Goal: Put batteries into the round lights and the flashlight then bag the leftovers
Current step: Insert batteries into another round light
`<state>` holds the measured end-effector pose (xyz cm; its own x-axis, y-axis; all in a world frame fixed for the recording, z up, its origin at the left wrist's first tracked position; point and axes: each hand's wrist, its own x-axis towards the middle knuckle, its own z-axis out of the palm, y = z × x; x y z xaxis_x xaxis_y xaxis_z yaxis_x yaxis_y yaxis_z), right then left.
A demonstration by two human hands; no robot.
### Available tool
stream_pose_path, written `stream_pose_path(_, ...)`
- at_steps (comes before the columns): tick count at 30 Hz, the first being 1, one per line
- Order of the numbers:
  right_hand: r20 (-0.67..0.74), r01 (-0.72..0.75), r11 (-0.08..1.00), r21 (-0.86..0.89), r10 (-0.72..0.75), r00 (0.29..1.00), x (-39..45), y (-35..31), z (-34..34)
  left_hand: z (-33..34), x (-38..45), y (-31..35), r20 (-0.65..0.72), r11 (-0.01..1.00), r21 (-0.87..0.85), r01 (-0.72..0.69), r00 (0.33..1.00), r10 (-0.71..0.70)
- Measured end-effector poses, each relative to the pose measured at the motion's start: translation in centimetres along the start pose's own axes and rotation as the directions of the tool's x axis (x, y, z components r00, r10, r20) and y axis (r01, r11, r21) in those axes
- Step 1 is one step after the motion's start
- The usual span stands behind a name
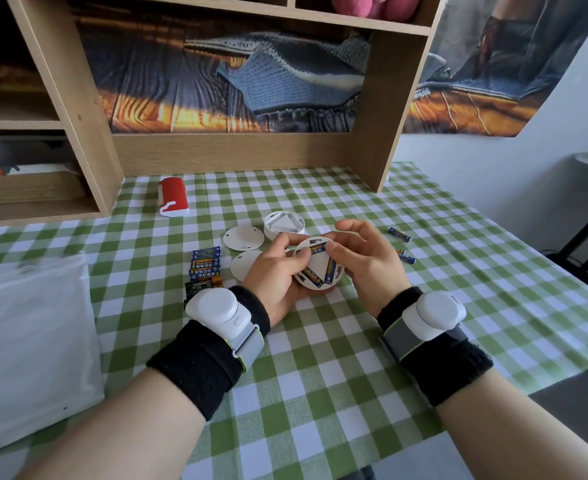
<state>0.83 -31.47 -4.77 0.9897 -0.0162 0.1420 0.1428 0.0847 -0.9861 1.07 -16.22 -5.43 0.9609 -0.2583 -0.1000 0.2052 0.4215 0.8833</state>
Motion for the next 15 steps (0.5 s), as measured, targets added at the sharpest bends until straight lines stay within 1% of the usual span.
stream_pose_path(2, -0.01, 0.006, 1.0, -0.012, -0.006, 1.0, 0.05, 0.09, -0.03, 0.01, -0.05, -0.03, 0.011, 1.0, 0.003, 0.0, 1.0, 0.0)
stream_pose_path(6, -0.03, 0.054, 0.991, -0.119, -0.058, 0.998, 0.08, 0.23, 0.02, 0.14, -0.01, -0.16, 0.018, 1.0, 0.015, 0.001, 1.0, -0.001)
stream_pose_path(9, -0.04, 0.083, 0.984, -0.16, -0.091, 0.995, 0.05, 0.33, 0.03, 0.17, 0.02, -0.16, 0.022, 1.0, 0.015, 0.006, 1.0, -0.007)
stream_pose_path(12, -0.047, 0.068, 0.987, -0.145, -0.076, 0.996, 0.02, 0.38, -0.01, 0.16, -0.05, 0.04, 0.034, 1.0, -0.006, 0.015, 0.999, -0.015)
stream_pose_path(15, -0.068, 0.023, 0.998, -0.053, -0.027, 0.997, 0.11, 0.29, -0.09, 0.18, -0.04, 0.07, 0.042, 0.998, -0.063, 0.024, 0.999, -0.022)
